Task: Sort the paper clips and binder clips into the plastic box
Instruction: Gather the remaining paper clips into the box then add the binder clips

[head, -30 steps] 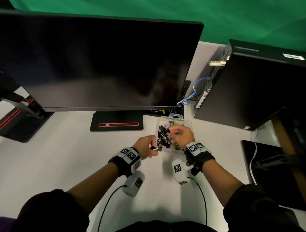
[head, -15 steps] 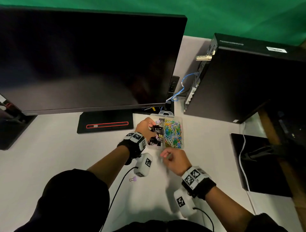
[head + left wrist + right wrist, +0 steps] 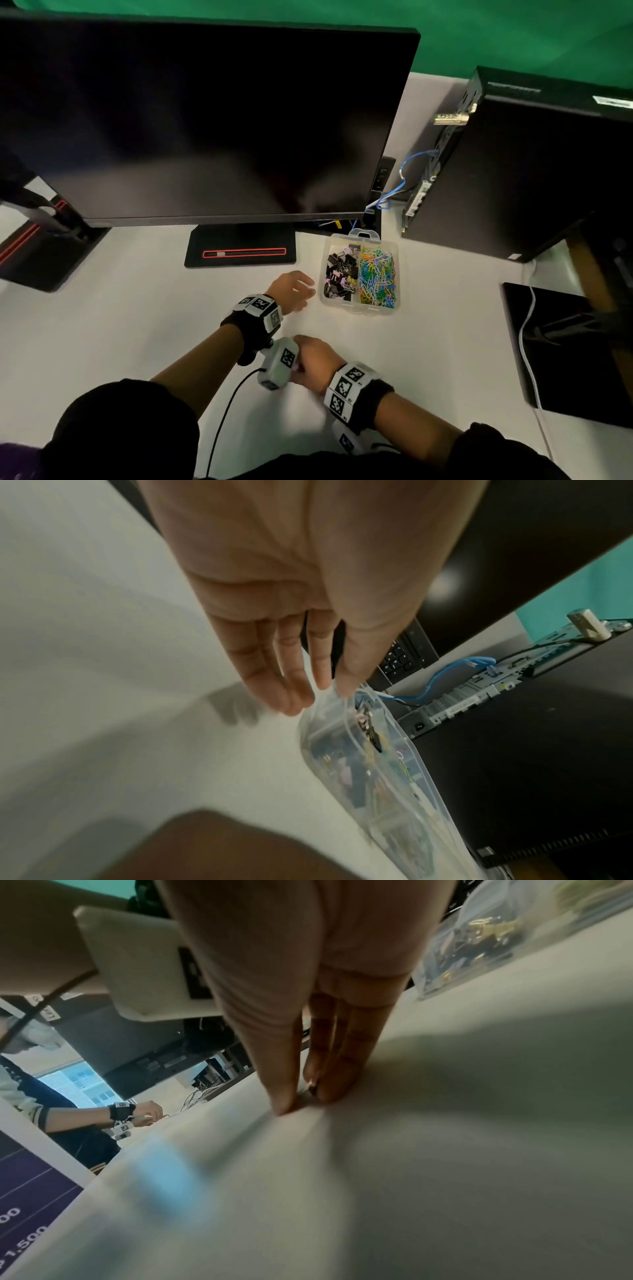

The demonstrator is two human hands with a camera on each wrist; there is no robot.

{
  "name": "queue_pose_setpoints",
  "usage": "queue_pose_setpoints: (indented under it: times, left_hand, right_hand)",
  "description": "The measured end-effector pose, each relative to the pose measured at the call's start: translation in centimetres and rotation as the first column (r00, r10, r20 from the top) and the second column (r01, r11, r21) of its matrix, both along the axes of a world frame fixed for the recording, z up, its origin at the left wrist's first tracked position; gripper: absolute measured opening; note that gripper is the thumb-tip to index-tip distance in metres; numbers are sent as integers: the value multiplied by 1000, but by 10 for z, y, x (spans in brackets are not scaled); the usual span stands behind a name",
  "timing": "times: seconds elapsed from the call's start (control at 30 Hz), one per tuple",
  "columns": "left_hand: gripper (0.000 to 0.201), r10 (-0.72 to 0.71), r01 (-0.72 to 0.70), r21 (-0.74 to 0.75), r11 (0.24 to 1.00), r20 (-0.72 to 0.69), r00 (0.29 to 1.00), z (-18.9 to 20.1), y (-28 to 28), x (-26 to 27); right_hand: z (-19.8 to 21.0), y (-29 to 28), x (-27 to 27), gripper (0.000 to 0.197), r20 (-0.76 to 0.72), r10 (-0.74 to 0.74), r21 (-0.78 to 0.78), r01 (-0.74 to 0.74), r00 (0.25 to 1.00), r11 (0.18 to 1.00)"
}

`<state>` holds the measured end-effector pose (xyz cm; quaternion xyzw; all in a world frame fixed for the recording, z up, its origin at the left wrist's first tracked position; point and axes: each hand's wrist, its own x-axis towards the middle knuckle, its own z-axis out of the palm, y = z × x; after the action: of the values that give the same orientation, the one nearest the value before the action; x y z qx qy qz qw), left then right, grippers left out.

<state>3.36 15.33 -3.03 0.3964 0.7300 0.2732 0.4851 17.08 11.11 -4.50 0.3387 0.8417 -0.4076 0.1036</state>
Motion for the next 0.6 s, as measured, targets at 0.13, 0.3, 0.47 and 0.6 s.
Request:
queue_pose_setpoints:
  times: [0.13, 0.3, 0.47, 0.6]
  left_hand:
    - [17, 21, -20, -30, 999, 58, 998, 1, 7, 14]
    - [14, 89, -88, -34, 996, 24, 996, 0, 16, 26]
    - [16, 76, -75, -28, 997, 10, 997, -1, 14, 31]
    - [16, 41, -41, -17, 999, -9, 999, 1, 6, 30]
  right_hand:
    - [6, 9, 12, 17, 56, 35, 45, -37, 998, 998]
    - [11, 21, 39, 19, 82, 28, 78, -34, 996, 996]
    - [13, 27, 57, 13, 98, 8, 126, -20, 995, 992]
    - [37, 45, 59, 11, -8, -66, 101, 67, 998, 993]
